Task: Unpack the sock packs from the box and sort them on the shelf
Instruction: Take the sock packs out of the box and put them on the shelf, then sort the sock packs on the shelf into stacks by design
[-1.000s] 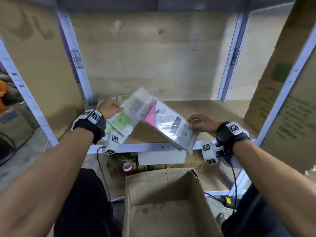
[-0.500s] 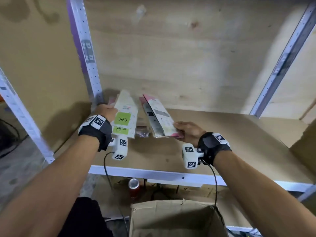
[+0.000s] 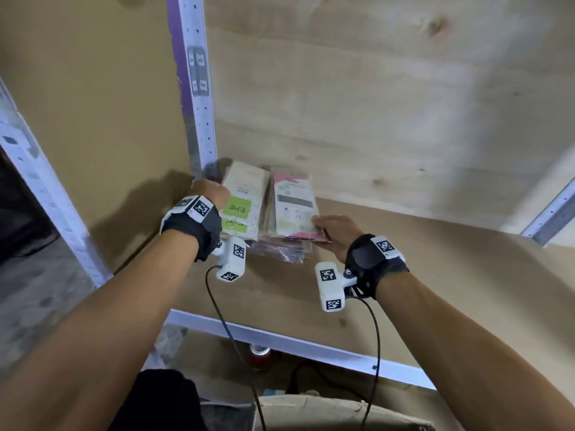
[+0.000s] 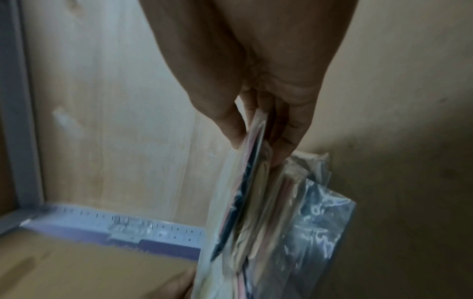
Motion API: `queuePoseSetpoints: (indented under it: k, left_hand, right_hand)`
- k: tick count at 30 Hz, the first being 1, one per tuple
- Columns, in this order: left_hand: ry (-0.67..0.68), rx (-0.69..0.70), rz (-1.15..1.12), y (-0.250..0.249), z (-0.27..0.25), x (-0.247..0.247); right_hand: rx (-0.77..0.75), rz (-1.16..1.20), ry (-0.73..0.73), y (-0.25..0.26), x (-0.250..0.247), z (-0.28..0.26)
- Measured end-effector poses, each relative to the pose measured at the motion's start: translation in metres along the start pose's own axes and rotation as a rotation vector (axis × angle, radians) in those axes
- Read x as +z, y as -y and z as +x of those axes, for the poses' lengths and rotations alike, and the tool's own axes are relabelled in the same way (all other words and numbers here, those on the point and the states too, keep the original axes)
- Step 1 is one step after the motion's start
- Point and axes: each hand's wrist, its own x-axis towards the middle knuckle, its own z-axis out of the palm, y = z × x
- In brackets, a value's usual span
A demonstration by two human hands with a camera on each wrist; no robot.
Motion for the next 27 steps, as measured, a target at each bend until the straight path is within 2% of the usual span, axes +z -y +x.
queuePoseSetpoints:
  k: [4, 9, 11, 13, 16, 20, 23, 27]
  left_hand:
    - [-0.003, -0.002, 0.068, 0.001, -0.001, 0.0]
    - [0.14, 0.054, 0.228, 0.004, -0.013, 0.0]
    - [0.085, 0.055, 0.291, 0.002, -0.025, 0.0]
    - [-0.048, 0.083, 0.358, -0.003, -0.04, 0.0]
    - [-0.151, 0.182, 0.232, -0.016, -0.062, -0.002]
    - [-0.176, 0.363, 0.088, -0.04, -0.091, 0.005]
    - [-0.058, 0.427, -0.098, -0.06, -0.115, 0.02]
    - [0.275, 0.333, -0.246, -0.077, -0.143, 0.051]
  right_hand:
    - [-0.132, -0.234, -0.084, 0.004, 0.011, 0.008]
    - [-0.143, -0.462, -0.067, 0.009, 0.018, 0.009]
    - [-0.136, -0.527, -0.05, 0.009, 0.019, 0.006]
    - [-0.13, -0.551, -0.058, 0.007, 0.019, 0.004]
    - [-0.13, -0.5, -0.04, 0.008, 0.014, -0.004]
    - [-0.118, -0.281, 0.049, 0.012, -0.003, -0.022]
    - [-0.158, -0.189, 0.02, 0.01, -0.021, -0.042]
    - [-0.285, -0.223, -0.059, 0.009, -0.054, -0.074]
